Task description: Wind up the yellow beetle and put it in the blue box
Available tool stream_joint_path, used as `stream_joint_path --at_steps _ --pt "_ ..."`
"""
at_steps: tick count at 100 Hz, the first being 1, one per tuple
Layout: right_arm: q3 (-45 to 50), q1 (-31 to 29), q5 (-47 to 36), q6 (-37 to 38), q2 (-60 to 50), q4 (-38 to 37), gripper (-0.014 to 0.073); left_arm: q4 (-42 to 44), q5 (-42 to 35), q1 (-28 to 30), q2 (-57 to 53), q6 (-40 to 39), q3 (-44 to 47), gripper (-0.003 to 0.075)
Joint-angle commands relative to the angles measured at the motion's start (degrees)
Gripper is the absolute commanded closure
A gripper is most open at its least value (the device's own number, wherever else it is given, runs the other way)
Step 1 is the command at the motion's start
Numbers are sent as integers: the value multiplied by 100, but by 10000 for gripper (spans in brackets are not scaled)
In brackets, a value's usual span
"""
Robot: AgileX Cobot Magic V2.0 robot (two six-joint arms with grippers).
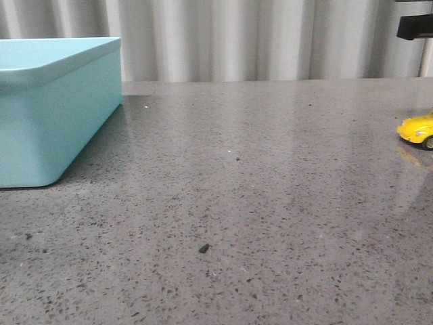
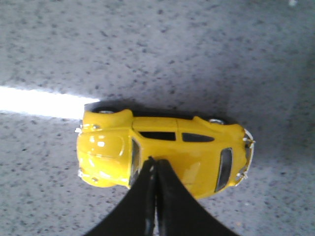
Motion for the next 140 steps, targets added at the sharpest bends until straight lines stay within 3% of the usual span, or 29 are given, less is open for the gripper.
stream_joint_path --at_steps 1,13,31,61,85,106,140 --pt "-15 -53 -268 26 -21 -290 634 -51 -325 -41 29 -2 -209 741" --pt "-67 -53 -518 26 -137 -154 634 -51 -325 -41 29 -2 -209 741" --pt "-316 166 -992 -93 -1170 700 635 -85 -265 -41 29 -2 -209 741" --pt "-65 1746 -2393 -342 -3160 720 635 -85 -231 -41 29 -2 -209 741" --pt "1371 2944 -3969 -686 -4651 709 635 -380 -231 -41 29 -2 -209 741" --pt "2541 3061 -4814 -686 -5358 547 635 -552 -231 -41 29 -2 -209 741" --pt "2708 3061 -4713 -686 -5719 423 635 -583 -446 -54 29 10 -209 741"
